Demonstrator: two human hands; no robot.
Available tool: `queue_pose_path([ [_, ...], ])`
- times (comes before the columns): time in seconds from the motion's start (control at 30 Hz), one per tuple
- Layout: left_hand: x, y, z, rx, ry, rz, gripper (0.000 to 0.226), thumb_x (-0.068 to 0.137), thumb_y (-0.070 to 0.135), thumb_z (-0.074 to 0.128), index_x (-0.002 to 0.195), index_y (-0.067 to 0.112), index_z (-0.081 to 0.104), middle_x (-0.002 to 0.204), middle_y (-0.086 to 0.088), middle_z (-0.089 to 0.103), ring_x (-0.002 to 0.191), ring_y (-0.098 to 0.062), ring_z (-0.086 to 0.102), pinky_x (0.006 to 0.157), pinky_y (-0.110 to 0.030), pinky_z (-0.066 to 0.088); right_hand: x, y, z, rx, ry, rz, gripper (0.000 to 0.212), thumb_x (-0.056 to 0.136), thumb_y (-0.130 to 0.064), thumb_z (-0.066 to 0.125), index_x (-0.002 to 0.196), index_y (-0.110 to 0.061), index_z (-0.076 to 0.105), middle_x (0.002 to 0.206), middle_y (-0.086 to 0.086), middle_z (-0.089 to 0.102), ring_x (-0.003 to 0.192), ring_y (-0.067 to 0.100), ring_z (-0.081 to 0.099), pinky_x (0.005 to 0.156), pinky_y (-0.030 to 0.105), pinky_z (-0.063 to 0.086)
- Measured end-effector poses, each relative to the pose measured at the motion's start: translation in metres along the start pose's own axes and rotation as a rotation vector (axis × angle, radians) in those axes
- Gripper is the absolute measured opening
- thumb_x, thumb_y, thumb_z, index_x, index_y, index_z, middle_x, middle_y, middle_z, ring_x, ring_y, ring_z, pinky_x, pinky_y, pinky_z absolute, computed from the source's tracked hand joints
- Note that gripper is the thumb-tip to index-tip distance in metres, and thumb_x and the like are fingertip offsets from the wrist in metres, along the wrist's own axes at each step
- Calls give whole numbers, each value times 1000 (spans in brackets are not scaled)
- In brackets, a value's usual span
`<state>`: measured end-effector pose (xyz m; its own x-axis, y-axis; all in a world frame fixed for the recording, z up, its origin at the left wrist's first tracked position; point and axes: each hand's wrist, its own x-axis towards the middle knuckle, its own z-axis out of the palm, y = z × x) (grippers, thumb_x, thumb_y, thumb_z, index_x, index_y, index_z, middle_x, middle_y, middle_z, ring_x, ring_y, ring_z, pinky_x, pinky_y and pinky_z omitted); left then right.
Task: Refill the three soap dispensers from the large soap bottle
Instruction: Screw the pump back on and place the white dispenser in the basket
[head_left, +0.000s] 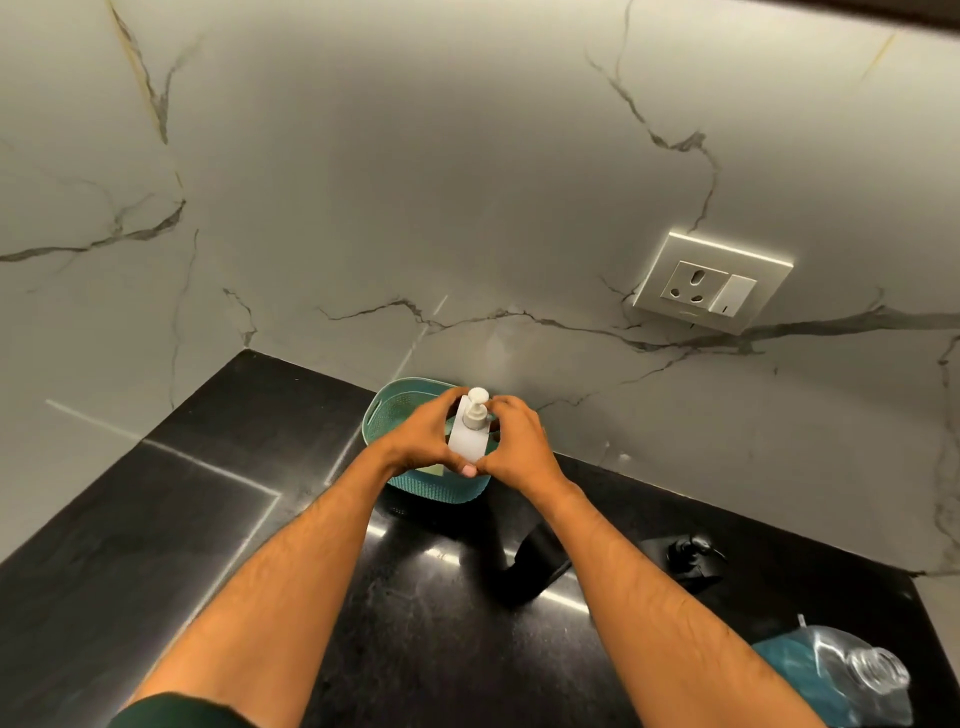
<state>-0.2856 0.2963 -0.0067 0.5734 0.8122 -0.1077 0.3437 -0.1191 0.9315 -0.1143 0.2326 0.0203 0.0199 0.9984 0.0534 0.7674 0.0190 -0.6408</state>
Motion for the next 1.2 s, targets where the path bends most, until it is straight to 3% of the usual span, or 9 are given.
queue_pose_path([
  [0.3, 5, -5, 3, 58, -80, -50, 114, 53, 6, 98, 151, 18, 42, 138, -3, 62, 128, -22, 60, 104, -45, 56, 4, 6, 5, -129, -35, 57, 69, 53, -28, 99, 111, -5, 68, 112, 8, 62, 102, 24, 59, 86, 36, 52],
  [0.47, 8, -4, 4, 35, -133, -70, 99, 67, -15, 86, 148, 20, 42, 135, -7, 62, 126, -26, 62, 97, -36, 59, 4, 5, 4, -109, -32, 80, 75, 56, -28, 98, 120, -9, 65, 122, 8, 60, 108, 23, 58, 89, 31, 50],
  [0.57, 8, -4, 1, 13, -179, -86, 96, 72, -21, 76, 147, 26, 40, 138, -10, 59, 127, -25, 60, 95, -38, 60, 5, 5, 4, -98, -48, 85, 74, 59, -26, 97, 123, -10, 62, 125, 8, 56, 113, 23, 56, 89, 29, 46],
  [0.63, 8, -6, 0, 31, -172, -97, 98, 67, -17, 76, 149, 21, 41, 137, -10, 60, 126, -26, 60, 95, -40, 60, 5, 6, 3, -96, -61, 84, 73, 61, -23, 96, 124, -10, 61, 125, 8, 55, 113, 24, 55, 88, 27, 45],
  [0.77, 10, -7, -2, 103, -140, -123, 96, 66, -19, 81, 149, 14, 44, 133, -6, 64, 121, -19, 62, 89, -26, 59, 4, 6, 2, -90, -70, 92, 79, 62, -23, 95, 131, -10, 59, 129, 7, 54, 117, 22, 54, 95, 29, 46],
  [0.9, 7, -3, -4, 213, -99, -115, 104, 63, -8, 90, 153, 12, 42, 143, -5, 60, 133, -21, 57, 104, -41, 56, 1, 5, 3, -88, -78, 86, 80, 65, -24, 95, 135, -12, 56, 134, 6, 53, 123, 22, 51, 101, 32, 45],
  [1.0, 3, -2, -3, 258, -87, -105, 116, 66, -3, 93, 162, 10, 29, 153, -6, 52, 140, -22, 51, 108, -39, 53, -2, 4, 2, -92, -80, 78, 78, 67, -24, 94, 135, -12, 56, 135, 6, 53, 125, 23, 50, 103, 32, 43],
  [1.2, -9, -6, 2, 274, 33, -98, 98, 72, 9, 94, 153, 11, 40, 149, -5, 53, 137, -24, 51, 107, -36, 48, -14, 3, -9, -99, -47, 31, 78, 71, -25, 90, 138, -10, 54, 137, 8, 52, 130, 24, 43, 104, 30, 37],
])
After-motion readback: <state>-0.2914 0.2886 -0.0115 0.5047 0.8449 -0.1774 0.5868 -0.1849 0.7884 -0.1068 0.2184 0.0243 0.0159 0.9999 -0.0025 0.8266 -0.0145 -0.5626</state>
